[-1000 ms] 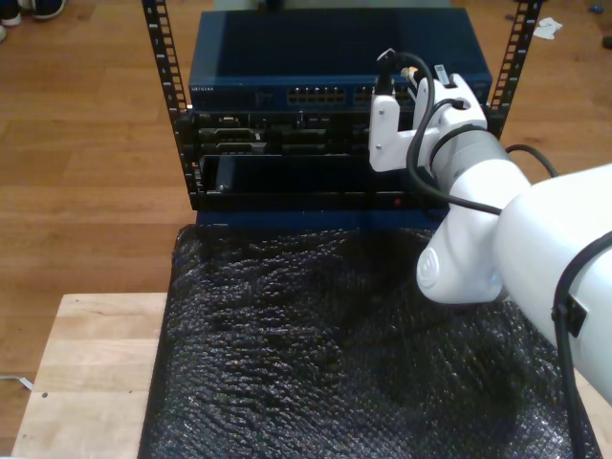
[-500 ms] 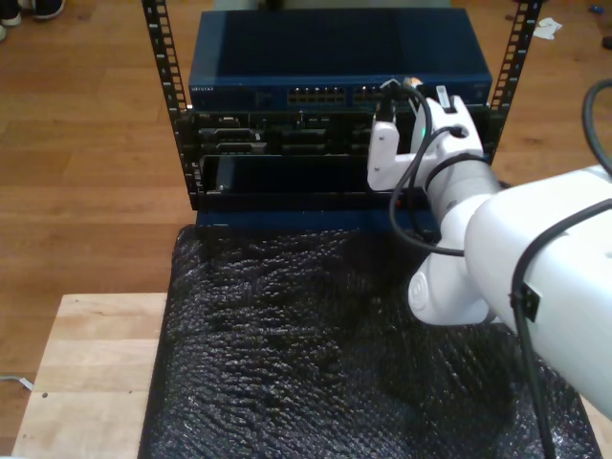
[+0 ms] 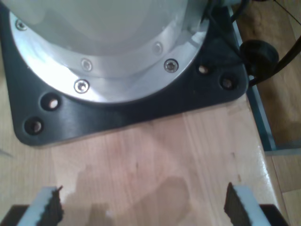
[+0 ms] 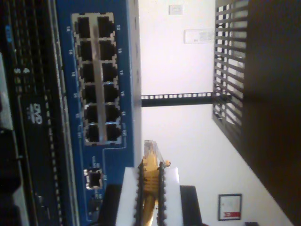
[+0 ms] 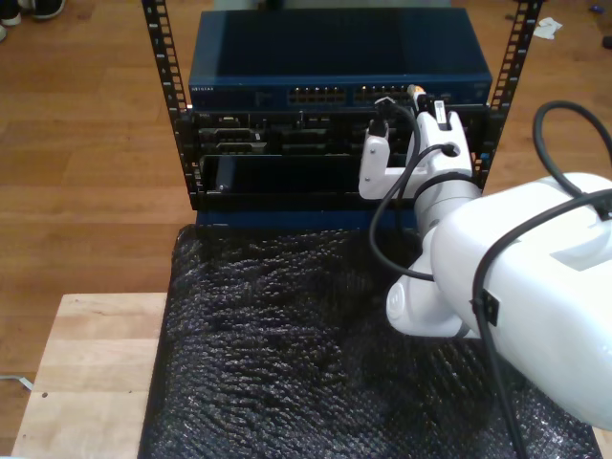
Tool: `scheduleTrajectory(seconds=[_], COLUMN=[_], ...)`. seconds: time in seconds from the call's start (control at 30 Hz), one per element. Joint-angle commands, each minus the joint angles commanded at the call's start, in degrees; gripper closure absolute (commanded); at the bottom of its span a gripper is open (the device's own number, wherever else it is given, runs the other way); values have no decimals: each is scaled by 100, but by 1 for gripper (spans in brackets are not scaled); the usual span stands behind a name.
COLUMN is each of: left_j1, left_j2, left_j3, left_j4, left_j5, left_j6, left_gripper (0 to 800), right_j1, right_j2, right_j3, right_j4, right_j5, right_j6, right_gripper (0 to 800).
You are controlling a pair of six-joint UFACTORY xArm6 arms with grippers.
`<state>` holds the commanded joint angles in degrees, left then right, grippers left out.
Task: Grab the cable and plug it in
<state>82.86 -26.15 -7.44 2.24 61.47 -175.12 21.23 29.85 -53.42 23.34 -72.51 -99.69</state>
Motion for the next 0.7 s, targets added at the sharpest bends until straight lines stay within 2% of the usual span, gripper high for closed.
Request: scheduleTrajectory(seconds=[0.53,0.7], left_j1=[0,0], left_j2=[0,9], left_j3=[0,0], left_j4=[0,0], left_j5=[0,0], left_j6=[0,0], left_gripper=[0,0], right_j1=[352,378], right_j2=[545,659], right_j3=[-527,-738], right_j4=[905,958], right_j5=[-246,-237], right_j6=[-466,-475], right_gripper=[800,800])
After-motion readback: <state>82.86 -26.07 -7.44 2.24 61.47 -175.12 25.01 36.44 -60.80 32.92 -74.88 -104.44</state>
